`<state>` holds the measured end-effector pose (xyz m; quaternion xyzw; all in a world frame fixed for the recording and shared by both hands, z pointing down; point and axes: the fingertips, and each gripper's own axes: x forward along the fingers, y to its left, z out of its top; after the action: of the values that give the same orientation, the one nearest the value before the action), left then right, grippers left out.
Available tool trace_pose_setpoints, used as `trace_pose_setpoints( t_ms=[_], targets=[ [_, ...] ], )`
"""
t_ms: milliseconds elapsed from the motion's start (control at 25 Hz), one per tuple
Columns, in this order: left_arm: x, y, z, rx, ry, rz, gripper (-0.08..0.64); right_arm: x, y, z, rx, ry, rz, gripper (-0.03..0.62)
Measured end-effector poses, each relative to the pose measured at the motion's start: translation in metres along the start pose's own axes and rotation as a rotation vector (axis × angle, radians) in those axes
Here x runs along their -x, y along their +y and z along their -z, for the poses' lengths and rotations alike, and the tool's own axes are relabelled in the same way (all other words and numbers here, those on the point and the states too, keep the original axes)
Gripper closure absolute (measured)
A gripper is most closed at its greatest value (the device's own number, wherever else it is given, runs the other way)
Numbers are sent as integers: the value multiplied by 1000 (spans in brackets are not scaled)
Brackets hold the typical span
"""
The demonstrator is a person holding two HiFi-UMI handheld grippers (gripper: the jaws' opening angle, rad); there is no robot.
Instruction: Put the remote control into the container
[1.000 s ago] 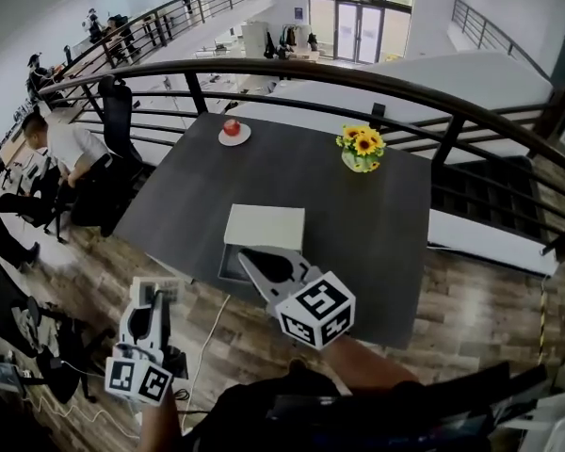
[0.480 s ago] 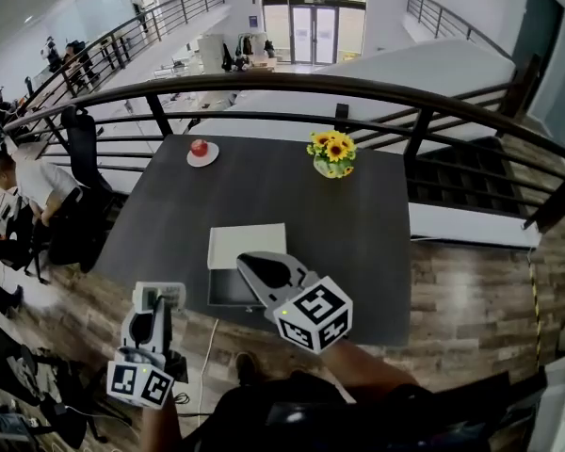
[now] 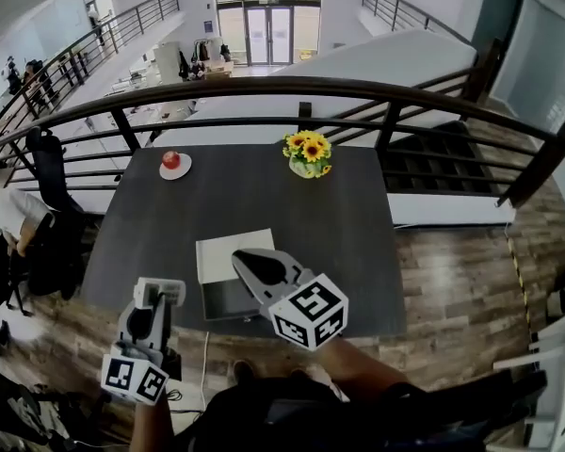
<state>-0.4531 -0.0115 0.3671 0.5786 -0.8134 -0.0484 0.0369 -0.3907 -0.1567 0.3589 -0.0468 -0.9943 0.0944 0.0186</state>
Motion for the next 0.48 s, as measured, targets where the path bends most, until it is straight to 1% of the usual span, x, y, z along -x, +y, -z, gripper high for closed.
trace_pose_setpoints(
  t_ms=[240, 480],
  targets=[
    [-22, 4, 13, -10, 64, 92, 453, -5, -13, 5, -25, -10, 71, 591],
    [-47, 0, 43, -38, 173, 199, 451, -1, -29, 12, -30, -11, 145, 591]
  ],
)
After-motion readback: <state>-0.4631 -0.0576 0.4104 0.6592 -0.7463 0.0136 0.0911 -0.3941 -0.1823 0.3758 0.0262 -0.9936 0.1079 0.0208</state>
